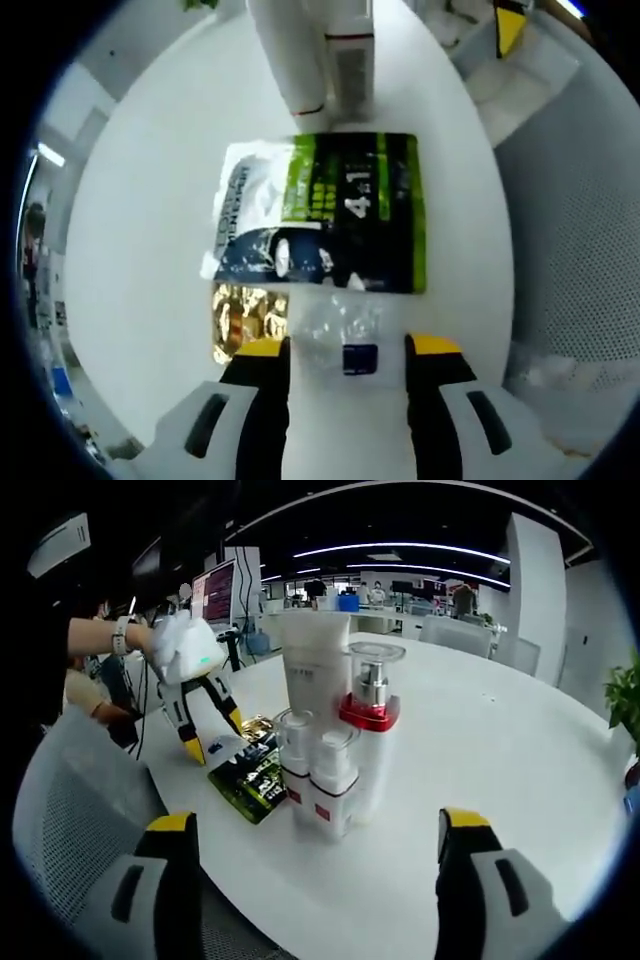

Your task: Arrange the skincare products in the storage area until every visible bottle or jar stands upright without overlapping.

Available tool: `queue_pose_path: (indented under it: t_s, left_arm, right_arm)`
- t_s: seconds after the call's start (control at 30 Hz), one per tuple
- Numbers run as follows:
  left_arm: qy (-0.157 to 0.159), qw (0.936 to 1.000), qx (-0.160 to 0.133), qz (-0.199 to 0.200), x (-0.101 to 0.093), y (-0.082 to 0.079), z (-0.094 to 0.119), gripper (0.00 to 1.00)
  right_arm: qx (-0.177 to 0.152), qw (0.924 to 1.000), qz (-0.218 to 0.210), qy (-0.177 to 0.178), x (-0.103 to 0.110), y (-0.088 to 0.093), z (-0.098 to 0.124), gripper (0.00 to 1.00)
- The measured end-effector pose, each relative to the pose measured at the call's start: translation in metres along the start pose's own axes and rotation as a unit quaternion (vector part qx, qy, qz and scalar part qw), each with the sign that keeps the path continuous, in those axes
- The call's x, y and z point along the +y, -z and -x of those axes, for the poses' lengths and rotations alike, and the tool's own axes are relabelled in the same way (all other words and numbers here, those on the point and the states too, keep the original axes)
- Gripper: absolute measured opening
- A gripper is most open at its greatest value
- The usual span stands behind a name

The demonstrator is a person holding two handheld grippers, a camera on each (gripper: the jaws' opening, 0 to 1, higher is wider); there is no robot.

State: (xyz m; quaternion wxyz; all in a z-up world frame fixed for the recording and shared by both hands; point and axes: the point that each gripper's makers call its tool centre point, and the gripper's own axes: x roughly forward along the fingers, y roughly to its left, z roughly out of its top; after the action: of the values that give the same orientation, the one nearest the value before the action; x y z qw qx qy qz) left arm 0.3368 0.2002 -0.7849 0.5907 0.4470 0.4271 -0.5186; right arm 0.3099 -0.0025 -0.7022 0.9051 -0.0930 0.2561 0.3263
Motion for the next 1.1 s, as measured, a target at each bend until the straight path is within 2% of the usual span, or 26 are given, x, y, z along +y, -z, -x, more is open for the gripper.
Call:
queue_pose_path:
  t_s: [0.13,0.27,0.37,0.47,0.57,0.8,0.87,0.93,0.97,1.1]
  left_arm:
    - [-0.005,1.0000,-0.003,0.001,-0.001,0.000,0.000,0.39]
    - [-0.019,0.9998,-0.007,0.007,0.002,0.001,0.002,0.41]
    - [-0.027,0.9996,0.004,-0.001,0.002,0.008,0.003,0.41]
    - [-0.032,0.9995,0.000,0.001,0.003,0.012,0.007,0.44]
    - [-0.040,0.9981,-0.035,0.030,0.002,0.005,0.016,0.49]
    - [-0.056,0.9933,-0.073,0.069,-0.001,-0.001,0.031,0.54]
    - [-0.056,0.9906,-0.089,0.087,-0.004,-0.004,0.035,0.56]
    - [-0.047,0.9846,-0.119,0.120,-0.007,-0.011,0.038,0.56]
    - [-0.044,0.9834,-0.128,0.122,-0.008,-0.013,0.039,0.57]
    - [-0.070,0.9806,-0.132,0.127,-0.005,-0.012,0.047,0.61]
  right_arm:
    - [0.000,1.0000,0.000,-0.001,0.000,0.000,0.000,0.99]
    - [0.001,1.0000,0.002,-0.003,0.002,0.000,0.000,0.99]
    - [0.002,1.0000,0.002,-0.003,0.002,0.000,-0.001,0.99]
    - [0.003,1.0000,0.003,-0.003,0.003,0.001,-0.001,0.99]
    - [0.003,1.0000,0.005,-0.004,0.004,0.001,-0.001,0.99]
    - [0.007,0.9999,0.009,-0.007,0.006,0.002,-0.001,0.99]
    - [0.007,0.9999,0.009,-0.007,0.006,0.001,-0.001,0.99]
    - [0.008,0.9999,0.011,-0.008,0.007,0.002,-0.002,0.99]
    - [0.009,0.9999,0.011,-0.009,0.007,0.002,-0.002,0.99]
    - [0.012,0.9998,0.015,-0.011,0.008,0.003,-0.002,0.99]
